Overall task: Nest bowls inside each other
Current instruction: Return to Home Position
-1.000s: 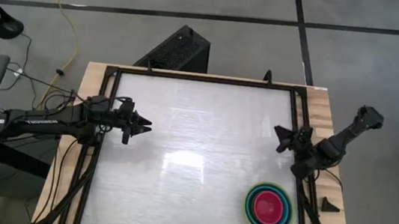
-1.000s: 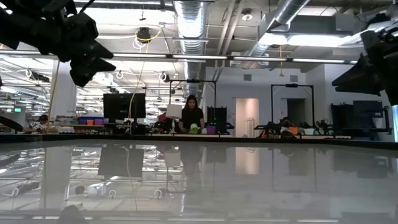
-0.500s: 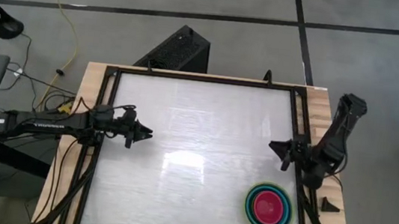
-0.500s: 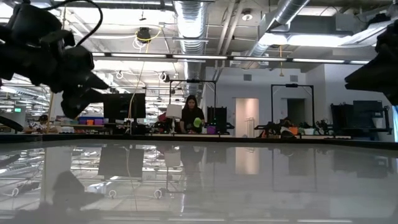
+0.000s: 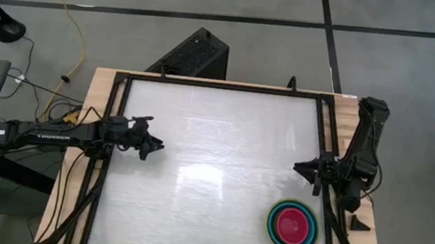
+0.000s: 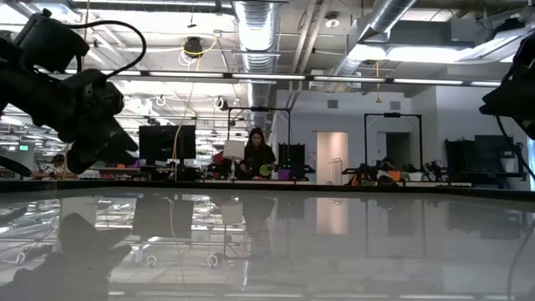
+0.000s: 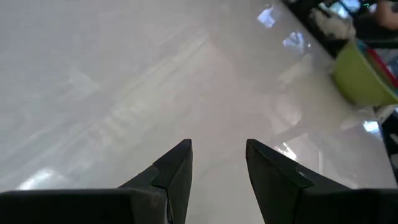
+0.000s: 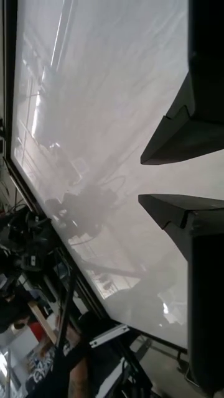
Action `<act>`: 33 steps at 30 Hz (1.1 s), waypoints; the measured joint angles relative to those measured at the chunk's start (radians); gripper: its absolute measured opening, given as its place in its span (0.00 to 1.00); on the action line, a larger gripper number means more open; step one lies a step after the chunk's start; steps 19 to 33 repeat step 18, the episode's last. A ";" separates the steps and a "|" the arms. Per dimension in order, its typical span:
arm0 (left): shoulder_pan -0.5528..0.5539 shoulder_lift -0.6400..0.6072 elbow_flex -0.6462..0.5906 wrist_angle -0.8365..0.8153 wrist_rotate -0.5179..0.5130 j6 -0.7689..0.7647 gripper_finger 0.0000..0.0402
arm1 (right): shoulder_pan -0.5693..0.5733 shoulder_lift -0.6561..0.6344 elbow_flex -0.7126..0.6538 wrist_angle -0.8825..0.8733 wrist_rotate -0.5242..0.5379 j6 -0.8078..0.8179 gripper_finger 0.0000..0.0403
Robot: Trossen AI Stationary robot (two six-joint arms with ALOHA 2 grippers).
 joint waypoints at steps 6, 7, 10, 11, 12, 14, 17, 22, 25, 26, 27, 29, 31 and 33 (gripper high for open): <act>0.000 0.019 0.000 -0.005 -0.003 0.011 0.35 | -0.034 0.000 0.000 0.005 -0.011 0.001 0.30; 0.000 0.019 0.000 -0.005 -0.009 0.021 0.35 | -0.037 0.000 0.000 0.005 -0.012 0.001 0.30; 0.000 0.019 0.000 -0.005 -0.016 0.049 0.35 | -0.039 0.000 0.000 0.006 -0.013 0.001 0.30; 0.000 0.019 0.000 -0.006 -0.016 0.053 0.35 | -0.039 0.000 0.000 0.005 -0.013 0.001 0.30; 0.000 0.019 0.000 -0.006 -0.016 0.053 0.35 | -0.039 0.000 0.000 0.006 -0.013 0.001 0.30; 0.000 0.019 0.000 -0.006 -0.016 0.052 0.35 | -0.039 0.000 0.000 0.005 -0.013 0.001 0.30; 0.000 0.019 0.000 -0.006 -0.016 0.051 0.35 | -0.039 0.000 0.000 0.006 -0.014 0.001 0.30; 0.000 0.019 0.000 -0.006 -0.016 0.051 0.35 | -0.039 0.000 0.000 0.006 -0.016 0.001 0.30; 0.000 0.019 0.000 -0.006 -0.016 0.051 0.35 | -0.039 0.000 0.000 0.006 -0.016 0.001 0.30; 0.000 0.019 0.000 -0.006 -0.016 0.051 0.35 | -0.039 0.000 0.000 0.006 -0.016 0.001 0.30; 0.000 0.019 0.000 -0.006 -0.016 0.051 0.35 | -0.039 0.000 0.000 0.006 -0.016 0.001 0.30; 0.000 0.019 0.000 -0.006 -0.016 0.051 0.35 | -0.039 0.000 0.000 0.006 -0.016 0.001 0.30; 0.000 0.019 0.000 -0.006 -0.016 0.051 0.35 | -0.039 0.000 0.000 0.006 -0.016 0.001 0.30; 0.000 0.019 0.000 -0.006 -0.016 0.051 0.35 | -0.039 0.000 0.000 0.006 -0.016 0.001 0.30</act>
